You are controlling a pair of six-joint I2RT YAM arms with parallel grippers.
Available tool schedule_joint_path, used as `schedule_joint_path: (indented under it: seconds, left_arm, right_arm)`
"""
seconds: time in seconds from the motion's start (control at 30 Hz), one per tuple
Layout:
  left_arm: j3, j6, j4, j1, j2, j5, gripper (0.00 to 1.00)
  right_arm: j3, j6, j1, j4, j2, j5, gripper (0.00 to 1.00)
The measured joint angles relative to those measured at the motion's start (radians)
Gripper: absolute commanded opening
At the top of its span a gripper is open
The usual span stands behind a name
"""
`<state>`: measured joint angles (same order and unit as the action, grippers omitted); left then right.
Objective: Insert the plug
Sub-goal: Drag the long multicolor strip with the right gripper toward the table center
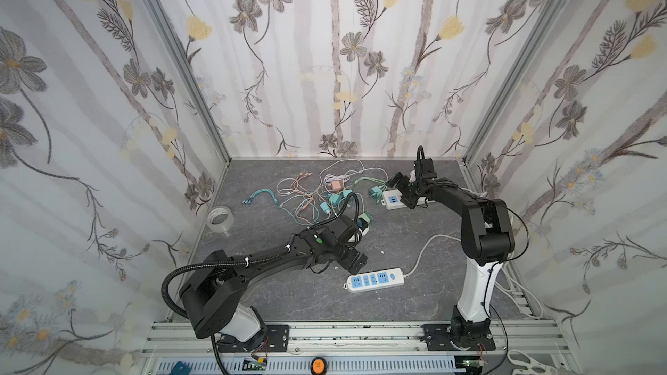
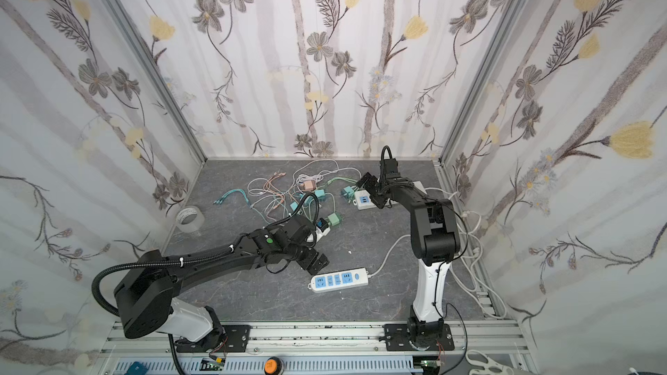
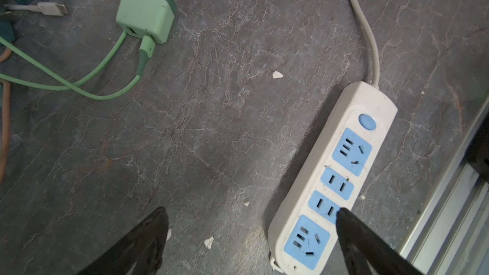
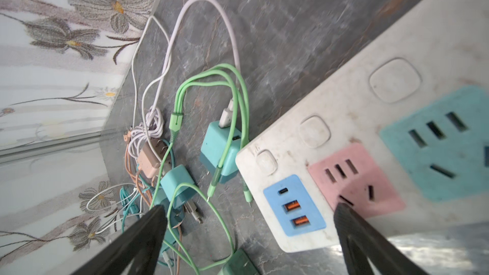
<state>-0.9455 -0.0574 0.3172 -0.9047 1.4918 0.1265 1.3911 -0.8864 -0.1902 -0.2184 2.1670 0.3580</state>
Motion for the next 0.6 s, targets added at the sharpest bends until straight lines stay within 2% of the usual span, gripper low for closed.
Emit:
schedule_joint_path:
  seconds: [0.17,0.37,0.47,0.6]
  left_arm:
    - [0.013,-0.006,-0.027,0.009,-0.007,0.001,1.00]
    - [0.027,-0.023,-0.053,0.022,-0.008,0.009,1.00]
    - [0.027,-0.029,-0.070,0.025,-0.002,0.015,1.00]
    - [0.021,-0.033,-0.078,0.025,0.017,0.020,1.00]
  right_arm:
    - [-0.169,-0.094,-0.084,0.125,-0.100,-0.011,0.99]
    - [-0.272,-0.204,-0.221,0.186,-0.175,-0.036,0.99]
    - [-0.283,-0.241,-0.264,0.121,-0.215,-0.042,0.99]
    - [-0.245,-0.215,-0.233,-0.014,-0.270,-0.063,0.99]
